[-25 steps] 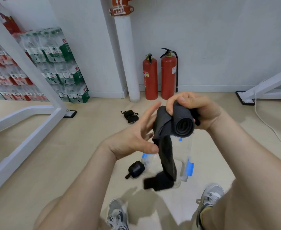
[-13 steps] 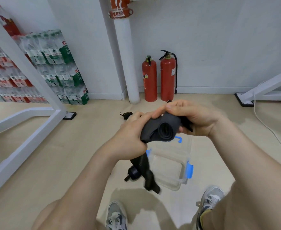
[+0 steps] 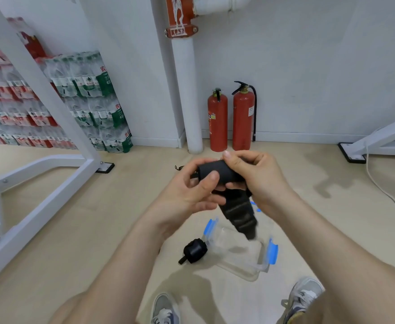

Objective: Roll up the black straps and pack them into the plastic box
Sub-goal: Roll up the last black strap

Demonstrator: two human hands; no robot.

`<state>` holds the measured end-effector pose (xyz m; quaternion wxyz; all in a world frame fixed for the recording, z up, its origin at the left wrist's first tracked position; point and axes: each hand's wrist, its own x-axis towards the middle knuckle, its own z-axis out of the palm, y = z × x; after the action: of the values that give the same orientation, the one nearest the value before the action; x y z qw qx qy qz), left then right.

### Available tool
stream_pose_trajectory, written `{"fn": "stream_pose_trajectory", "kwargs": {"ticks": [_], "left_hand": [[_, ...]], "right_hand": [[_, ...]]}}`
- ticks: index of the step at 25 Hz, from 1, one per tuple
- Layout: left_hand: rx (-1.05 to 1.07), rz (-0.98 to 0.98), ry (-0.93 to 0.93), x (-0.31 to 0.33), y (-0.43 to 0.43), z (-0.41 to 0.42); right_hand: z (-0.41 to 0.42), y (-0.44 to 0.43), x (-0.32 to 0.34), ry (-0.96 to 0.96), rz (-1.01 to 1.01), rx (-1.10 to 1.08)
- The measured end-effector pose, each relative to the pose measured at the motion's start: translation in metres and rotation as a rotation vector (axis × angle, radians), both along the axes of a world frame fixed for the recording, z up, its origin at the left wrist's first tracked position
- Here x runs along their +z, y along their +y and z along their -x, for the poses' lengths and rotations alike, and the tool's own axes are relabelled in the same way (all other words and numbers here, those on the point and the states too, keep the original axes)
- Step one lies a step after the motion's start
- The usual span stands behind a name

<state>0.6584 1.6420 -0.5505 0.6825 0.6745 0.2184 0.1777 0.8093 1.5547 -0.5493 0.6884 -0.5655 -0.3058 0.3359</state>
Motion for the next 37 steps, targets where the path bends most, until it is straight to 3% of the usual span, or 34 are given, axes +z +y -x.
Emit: {"fn": "stream_pose_trajectory", "kwargs": {"ticks": [3,8,12,17,19,21,23,25,31,37], "left_hand": [[0.290,-0.105,-0.066,-0.012,-0.008,-0.020],[0.396,-0.142,-0.154,-0.010,-0.006,-0.023],[0.491,-0.102,-0.283,-0.006,0.001,-0.020],[0.453,0.111,-0.452,0.013,0.011,-0.010],[0.389,0.156,-0.491,0.015,0.013,-0.005],[0.309,0.154,-0.489,0.014,0.015,-0.002],[0.241,0.128,-0.452,0.014,0.016,0.000],[0.201,0.058,-0.373,0.014,0.016,0.000],[0.209,-0.280,-0.152,0.011,0.013,-0.002],[0.300,-0.236,-0.104,0.003,0.012,-0.008]], "right_hand": [[0.024,0.002,-0.003,-0.055,-0.048,-0.115],[0.036,0.004,-0.008,-0.122,-0.073,-0.203],[0.037,0.002,-0.004,-0.191,-0.036,-0.087],[0.021,-0.005,0.005,0.221,0.067,0.043],[0.015,-0.007,0.005,0.277,0.247,0.145],[0.017,-0.008,0.001,0.298,0.346,0.378],[0.022,-0.006,-0.001,0.407,0.262,0.464],[0.022,-0.004,-0.003,0.503,0.126,0.377],[0.022,0.004,-0.020,0.118,0.000,0.184],[0.019,0.005,-0.020,-0.015,-0.046,0.162]]}}
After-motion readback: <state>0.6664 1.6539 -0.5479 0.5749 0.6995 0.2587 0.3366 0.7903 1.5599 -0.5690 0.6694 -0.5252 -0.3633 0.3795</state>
